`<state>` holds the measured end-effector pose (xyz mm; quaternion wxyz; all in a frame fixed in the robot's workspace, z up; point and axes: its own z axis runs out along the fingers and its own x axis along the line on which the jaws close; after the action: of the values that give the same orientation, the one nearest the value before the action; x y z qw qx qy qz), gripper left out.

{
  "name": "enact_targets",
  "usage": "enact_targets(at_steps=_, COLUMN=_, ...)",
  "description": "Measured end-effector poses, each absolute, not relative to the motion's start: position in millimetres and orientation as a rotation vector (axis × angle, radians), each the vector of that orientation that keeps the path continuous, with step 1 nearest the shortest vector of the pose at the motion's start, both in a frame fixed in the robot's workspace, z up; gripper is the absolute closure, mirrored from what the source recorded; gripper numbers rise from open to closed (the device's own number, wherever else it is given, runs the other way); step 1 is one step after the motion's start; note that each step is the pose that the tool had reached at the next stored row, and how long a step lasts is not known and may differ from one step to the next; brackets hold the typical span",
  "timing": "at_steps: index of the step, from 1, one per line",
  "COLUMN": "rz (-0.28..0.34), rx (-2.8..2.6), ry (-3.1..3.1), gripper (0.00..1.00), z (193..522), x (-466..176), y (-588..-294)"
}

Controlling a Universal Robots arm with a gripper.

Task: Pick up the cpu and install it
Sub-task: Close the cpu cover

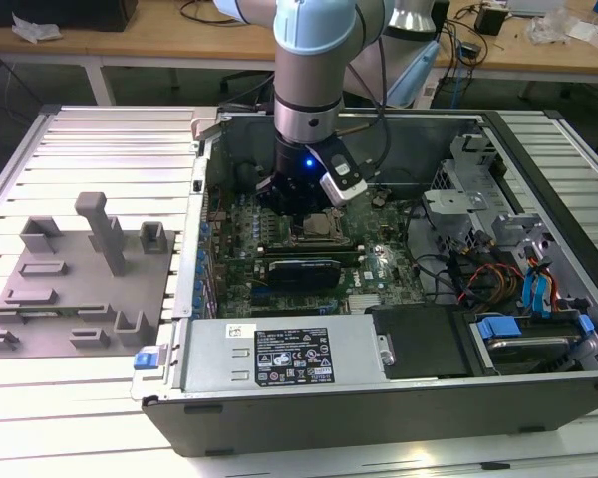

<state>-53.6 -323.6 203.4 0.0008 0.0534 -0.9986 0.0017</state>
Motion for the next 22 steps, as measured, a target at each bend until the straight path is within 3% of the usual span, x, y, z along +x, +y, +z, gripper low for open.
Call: enact_targets(at_steps=22, rz=0.004, rx=0.168, ry=-3.144, gripper=0.89, z=205.1, x=-58.3, y=-317.9)
